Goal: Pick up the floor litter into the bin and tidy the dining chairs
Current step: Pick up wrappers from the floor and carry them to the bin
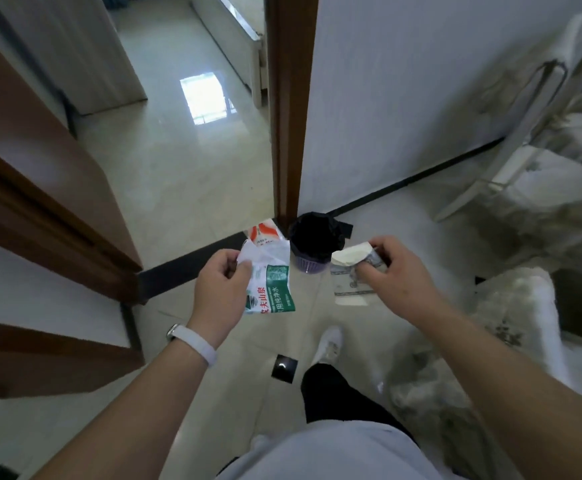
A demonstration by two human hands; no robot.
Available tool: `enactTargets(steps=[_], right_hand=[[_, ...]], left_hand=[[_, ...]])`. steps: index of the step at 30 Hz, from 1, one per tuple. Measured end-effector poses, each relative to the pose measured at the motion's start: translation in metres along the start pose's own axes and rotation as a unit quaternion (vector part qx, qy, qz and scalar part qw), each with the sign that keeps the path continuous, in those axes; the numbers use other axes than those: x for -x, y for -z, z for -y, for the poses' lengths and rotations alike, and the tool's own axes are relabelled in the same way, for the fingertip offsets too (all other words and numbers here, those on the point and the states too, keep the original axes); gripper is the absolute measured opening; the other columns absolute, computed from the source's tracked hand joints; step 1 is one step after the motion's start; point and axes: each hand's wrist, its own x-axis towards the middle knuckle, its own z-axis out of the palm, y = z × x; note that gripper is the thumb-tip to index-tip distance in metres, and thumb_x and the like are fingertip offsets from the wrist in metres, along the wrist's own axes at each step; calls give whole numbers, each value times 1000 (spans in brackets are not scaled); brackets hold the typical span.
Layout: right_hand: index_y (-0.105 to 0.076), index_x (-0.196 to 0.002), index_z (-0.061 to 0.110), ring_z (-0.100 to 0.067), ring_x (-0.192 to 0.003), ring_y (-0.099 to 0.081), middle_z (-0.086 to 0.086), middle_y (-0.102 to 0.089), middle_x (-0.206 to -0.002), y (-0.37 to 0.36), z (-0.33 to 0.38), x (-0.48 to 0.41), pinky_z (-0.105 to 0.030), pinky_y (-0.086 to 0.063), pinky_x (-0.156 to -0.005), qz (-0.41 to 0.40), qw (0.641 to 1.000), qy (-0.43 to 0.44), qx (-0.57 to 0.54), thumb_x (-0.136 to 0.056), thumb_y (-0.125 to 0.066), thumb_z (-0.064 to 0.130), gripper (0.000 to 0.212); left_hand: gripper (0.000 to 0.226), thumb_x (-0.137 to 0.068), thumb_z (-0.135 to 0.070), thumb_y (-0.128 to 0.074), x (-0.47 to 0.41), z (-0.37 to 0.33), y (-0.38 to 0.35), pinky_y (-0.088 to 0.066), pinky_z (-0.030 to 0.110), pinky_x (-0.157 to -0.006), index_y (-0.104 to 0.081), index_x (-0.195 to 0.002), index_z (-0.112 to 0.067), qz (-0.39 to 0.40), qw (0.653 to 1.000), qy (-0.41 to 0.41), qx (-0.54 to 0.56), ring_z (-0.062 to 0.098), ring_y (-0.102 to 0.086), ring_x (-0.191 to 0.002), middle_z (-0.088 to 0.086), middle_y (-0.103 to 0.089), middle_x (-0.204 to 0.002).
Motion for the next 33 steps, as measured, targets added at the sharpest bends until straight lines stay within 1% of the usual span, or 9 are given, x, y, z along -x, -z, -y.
enactTargets(steps=[3, 9, 12, 16, 18, 20, 24, 27, 33], right_hand=[[-57, -103, 30, 2, -61, -55, 9, -63, -84, -1, -11, -48, -9, -39, -48, 5, 1000, -6, -10, -88, -71, 26, 22], [-56, -110, 27, -4, -79, -58, 9, -61, -94, 8, -33, -159, -16, -39, -59, 40, 998, -27, -37, -89, -69, 30, 26], [-56, -113, 28, -3, -83, -59, 11, -62, -97, 21, -43, -207, -18, -41, -61, 53, 995, -47, -70, -89, -68, 32, 27], [-56, -114, 26, 0, -78, -56, 15, -60, -94, 39, -58, -257, -14, -38, -57, 55, 994, -62, -65, -91, -67, 33, 27], [-55, -113, 27, -1, -78, -54, 14, -58, -93, 44, -66, -274, -14, -37, -56, 48, 993, -77, -71, -91, -67, 32, 25], [-55, -111, 26, -3, -78, -55, 15, -58, -91, 47, -76, -288, -18, -39, -57, 39, 992, -88, -77, -91, -67, 33, 24], [-57, -110, 27, -10, -82, -60, 10, -61, -92, 41, -100, -308, -28, -48, -64, 18, 987, -133, -88, -89, -67, 34, 25], [-56, -112, 28, -10, -84, -61, 10, -63, -94, 28, -116, -324, -28, -48, -65, 14, 980, -172, -96, -88, -66, 35, 27], [-56, -117, 25, -2, -78, -57, 8, -62, -96, -8, -146, -362, -21, -41, -60, -18, 970, -229, -74, -89, -65, 32, 31]], left_hand=[[10, -94, -17, -61, -44, -9, -21, -54, 43, -59, -64, -85, -18, -3, 1000, 8, -9, 25, -66, -67, 10, -69, -81], [10, -94, -14, -61, -120, -37, -74, -52, 42, -60, -63, -84, -15, -1, 998, 46, -48, 20, -65, -64, 14, -69, -80], [7, -96, -13, -60, -155, -62, -107, -52, 37, -58, -63, -89, -13, 5, 997, 47, -57, 12, -66, -62, -1, -70, -72], [7, -97, -11, -59, -195, -98, -153, -50, 24, -50, -62, -90, -11, 21, 997, 19, -68, 7, -65, -59, -1, -69, -74], [9, -96, -12, -59, -212, -103, -172, -49, 26, -51, -61, -88, -10, 43, 995, 13, -85, 8, -65, -59, 2, -68, -74], [9, -96, -13, -59, -229, -101, -188, -50, 30, -54, -61, -90, -6, 66, 992, 20, -106, 13, -66, -62, 7, -69, -76], [10, -96, -9, -57, -267, -82, -208, -44, 22, -49, -59, -87, -5, 78, 988, 32, -128, -1, -55, -50, -8, -61, -63], [12, -97, -9, -57, -299, -60, -217, -43, 19, -46, -59, -85, -8, 101, 983, 61, -143, -1, -55, -49, -9, -61, -61], [14, -98, -16, -58, -365, -7, -239, -52, 32, -54, -59, -85, -13, 160, 968, 92, -169, 12, -66, -59, 7, -68, -76]])
